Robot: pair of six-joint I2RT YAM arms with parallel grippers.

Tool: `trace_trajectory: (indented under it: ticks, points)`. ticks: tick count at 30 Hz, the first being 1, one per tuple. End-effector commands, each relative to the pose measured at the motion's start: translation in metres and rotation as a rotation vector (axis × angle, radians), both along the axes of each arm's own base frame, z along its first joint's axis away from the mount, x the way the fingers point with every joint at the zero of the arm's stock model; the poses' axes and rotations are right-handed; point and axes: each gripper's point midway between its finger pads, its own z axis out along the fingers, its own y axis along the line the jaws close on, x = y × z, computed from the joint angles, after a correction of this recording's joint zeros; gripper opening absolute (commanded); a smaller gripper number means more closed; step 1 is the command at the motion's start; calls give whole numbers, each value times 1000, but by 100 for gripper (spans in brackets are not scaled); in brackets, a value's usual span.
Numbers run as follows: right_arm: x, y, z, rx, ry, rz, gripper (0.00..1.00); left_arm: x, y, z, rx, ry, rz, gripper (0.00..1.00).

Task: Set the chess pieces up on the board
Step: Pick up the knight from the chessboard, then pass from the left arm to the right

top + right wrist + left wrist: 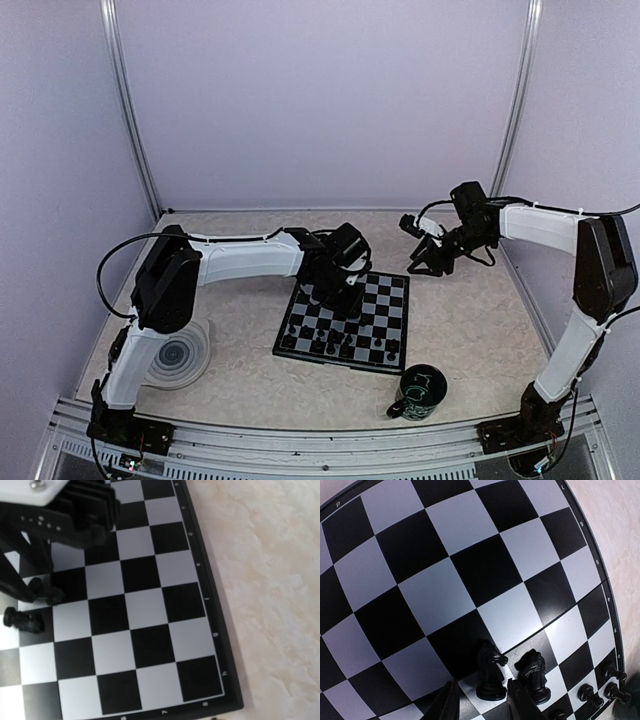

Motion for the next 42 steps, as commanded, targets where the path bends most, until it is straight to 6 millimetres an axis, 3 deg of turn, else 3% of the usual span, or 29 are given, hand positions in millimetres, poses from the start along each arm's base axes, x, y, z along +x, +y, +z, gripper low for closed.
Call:
trace_trajectory:
  ticks: [1, 14, 19, 23, 28, 31, 32, 36, 38, 42]
  points:
    - [-2, 5, -1, 4, 17, 19, 43, -10, 14, -16, 82, 8, -39, 31]
    - [-2, 7, -2, 5, 25, 22, 43, -11, -2, -16, 86, -73, -136, 33]
    - [-2, 7, -1, 7, 27, 21, 43, -13, 5, -24, 123, -71, -146, 24]
    - [-3, 8, 0, 15, 30, 22, 43, -9, 8, -17, 126, -100, -146, 17]
    - [4, 15, 22, 82, 28, -8, 42, 9, 12, 16, 54, -227, -115, 11]
    - [10, 21, 45, 157, 64, -60, 42, 13, 5, 62, -98, -349, -101, 11]
    - [9, 25, 53, 188, 88, -61, 42, 10, 2, 88, -168, -401, -103, 11]
    - [-3, 41, 72, 302, 254, -19, 44, -4, -4, 137, -316, -532, -137, 13]
    - [-16, 51, 76, 363, 385, 37, 45, -7, -8, 150, -346, -559, -148, 14]
    - [-39, 65, 85, 477, 608, 123, 45, -12, -16, 154, -348, -583, -172, 14]
